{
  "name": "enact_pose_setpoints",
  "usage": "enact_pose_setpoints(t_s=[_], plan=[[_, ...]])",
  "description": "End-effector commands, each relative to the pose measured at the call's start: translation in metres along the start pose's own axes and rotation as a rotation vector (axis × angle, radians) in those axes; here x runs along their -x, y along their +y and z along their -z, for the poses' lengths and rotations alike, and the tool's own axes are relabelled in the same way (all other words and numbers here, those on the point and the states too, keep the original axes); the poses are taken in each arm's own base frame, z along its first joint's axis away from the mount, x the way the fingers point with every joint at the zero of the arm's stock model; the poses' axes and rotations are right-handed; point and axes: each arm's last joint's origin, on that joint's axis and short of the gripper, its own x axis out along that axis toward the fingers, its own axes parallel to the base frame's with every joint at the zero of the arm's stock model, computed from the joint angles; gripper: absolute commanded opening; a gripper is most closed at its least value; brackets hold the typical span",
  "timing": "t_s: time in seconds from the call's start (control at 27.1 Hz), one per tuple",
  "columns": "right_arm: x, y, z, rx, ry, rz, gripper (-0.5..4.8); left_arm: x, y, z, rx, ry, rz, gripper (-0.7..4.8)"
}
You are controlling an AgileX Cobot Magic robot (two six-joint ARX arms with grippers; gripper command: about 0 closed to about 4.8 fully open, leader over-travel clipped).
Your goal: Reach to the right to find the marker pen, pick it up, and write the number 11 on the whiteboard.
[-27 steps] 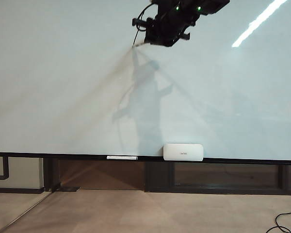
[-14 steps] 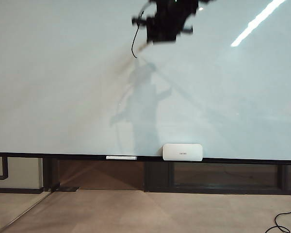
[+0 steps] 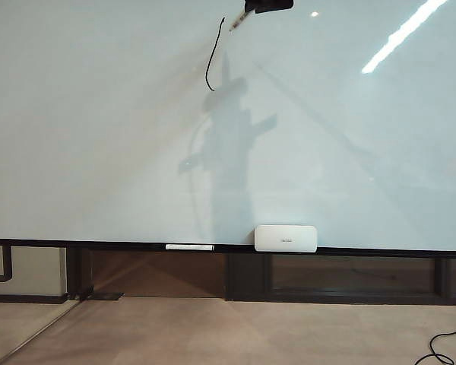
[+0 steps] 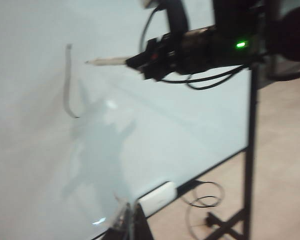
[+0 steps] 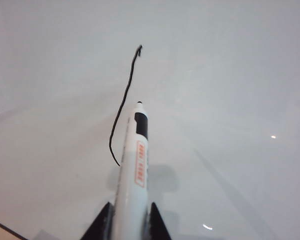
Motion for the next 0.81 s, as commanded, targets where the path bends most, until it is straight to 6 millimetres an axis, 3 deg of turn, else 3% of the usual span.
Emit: enact_pose_setpoints(t_s=[0.04,0.81], plan=[[0.010,-0.004,-0.017,0.001,-0.052,0.020,-0.03,0.000,-0.001,-0.004,0.016,-0.024,0.045,-0.06],[0.011,-0.029,-0.021,0.004,-0.084,0.107,-0.03,-0.003,-0.001,-0.001,0.022,-0.019,0.089,-0.06]])
